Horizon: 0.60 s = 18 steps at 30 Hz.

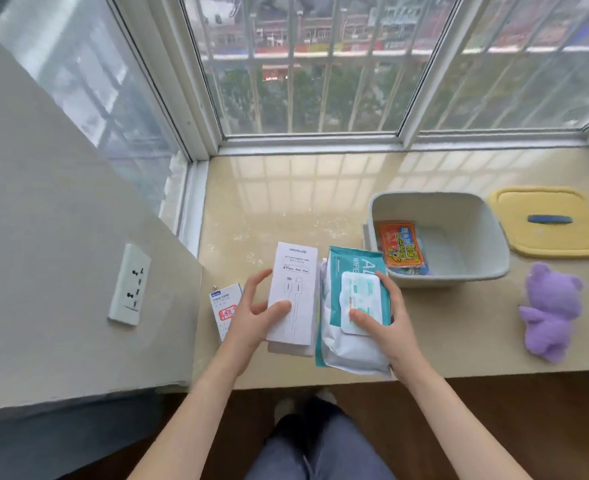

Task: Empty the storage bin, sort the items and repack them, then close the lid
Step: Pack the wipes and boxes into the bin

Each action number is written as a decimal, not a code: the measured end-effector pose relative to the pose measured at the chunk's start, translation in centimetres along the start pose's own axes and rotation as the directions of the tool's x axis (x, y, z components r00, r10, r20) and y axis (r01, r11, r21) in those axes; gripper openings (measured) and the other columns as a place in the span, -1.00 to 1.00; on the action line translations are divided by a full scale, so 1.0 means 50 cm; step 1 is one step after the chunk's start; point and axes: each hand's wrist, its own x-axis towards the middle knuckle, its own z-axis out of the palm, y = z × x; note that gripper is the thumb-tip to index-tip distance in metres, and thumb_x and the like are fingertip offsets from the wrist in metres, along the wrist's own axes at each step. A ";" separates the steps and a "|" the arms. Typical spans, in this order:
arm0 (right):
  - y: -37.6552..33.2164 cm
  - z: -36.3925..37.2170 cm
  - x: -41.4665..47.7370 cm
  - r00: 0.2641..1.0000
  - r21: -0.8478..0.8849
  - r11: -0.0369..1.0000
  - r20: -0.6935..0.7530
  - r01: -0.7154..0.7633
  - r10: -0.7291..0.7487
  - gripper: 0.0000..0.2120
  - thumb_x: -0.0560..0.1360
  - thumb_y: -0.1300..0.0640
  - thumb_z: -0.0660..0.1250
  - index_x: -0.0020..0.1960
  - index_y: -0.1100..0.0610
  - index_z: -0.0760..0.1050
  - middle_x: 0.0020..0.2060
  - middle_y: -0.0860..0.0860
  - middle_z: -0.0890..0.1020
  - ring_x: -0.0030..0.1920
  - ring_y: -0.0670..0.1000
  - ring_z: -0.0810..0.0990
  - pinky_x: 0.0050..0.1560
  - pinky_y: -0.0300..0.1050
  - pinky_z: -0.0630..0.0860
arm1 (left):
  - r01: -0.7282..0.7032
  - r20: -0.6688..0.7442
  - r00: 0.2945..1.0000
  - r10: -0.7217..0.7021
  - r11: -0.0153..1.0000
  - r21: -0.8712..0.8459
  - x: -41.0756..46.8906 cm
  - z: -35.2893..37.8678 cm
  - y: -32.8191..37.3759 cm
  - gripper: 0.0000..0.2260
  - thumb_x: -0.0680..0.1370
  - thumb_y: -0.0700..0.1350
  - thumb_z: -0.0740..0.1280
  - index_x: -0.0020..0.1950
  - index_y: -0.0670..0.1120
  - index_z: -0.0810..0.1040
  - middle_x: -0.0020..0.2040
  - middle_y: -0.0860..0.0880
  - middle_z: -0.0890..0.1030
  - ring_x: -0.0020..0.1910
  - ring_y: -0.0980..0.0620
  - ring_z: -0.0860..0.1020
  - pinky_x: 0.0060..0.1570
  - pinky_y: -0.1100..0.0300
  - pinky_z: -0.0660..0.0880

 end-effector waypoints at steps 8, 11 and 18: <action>-0.158 -0.071 -0.078 0.988 0.153 0.978 -0.082 0.144 -0.133 -0.28 0.31 0.20 0.58 0.32 -0.28 0.39 0.28 0.04 0.52 0.16 0.09 0.62 0.06 0.11 0.62 | -0.185 0.053 0.979 0.196 0.969 -0.161 -0.078 0.010 0.185 -0.53 0.44 -0.03 0.41 0.29 0.29 0.40 0.09 -0.06 0.67 0.03 -0.19 0.64 0.09 -0.21 0.53; -0.188 -0.125 -0.085 0.982 0.229 0.957 -0.106 0.176 -0.156 -0.32 0.35 0.23 0.52 0.31 -0.27 0.40 0.25 0.03 0.57 0.16 0.11 0.63 0.11 0.17 0.59 | -0.212 0.057 0.972 0.228 0.956 -0.205 -0.087 0.032 0.212 -0.54 0.44 -0.03 0.41 0.29 0.27 0.41 0.15 -0.06 0.64 0.02 -0.15 0.63 0.09 -0.21 0.50; -0.161 -0.287 -0.063 0.977 0.227 0.957 -0.158 0.179 -0.145 -0.32 0.37 0.29 0.50 0.32 -0.24 0.40 0.24 0.00 0.56 0.16 0.07 0.62 0.08 0.16 0.61 | -0.151 0.054 0.985 0.165 0.968 -0.202 -0.072 0.168 0.173 -0.54 0.42 -0.01 0.40 0.26 0.30 0.41 0.15 -0.02 0.65 0.00 -0.11 0.64 -0.07 -0.05 0.51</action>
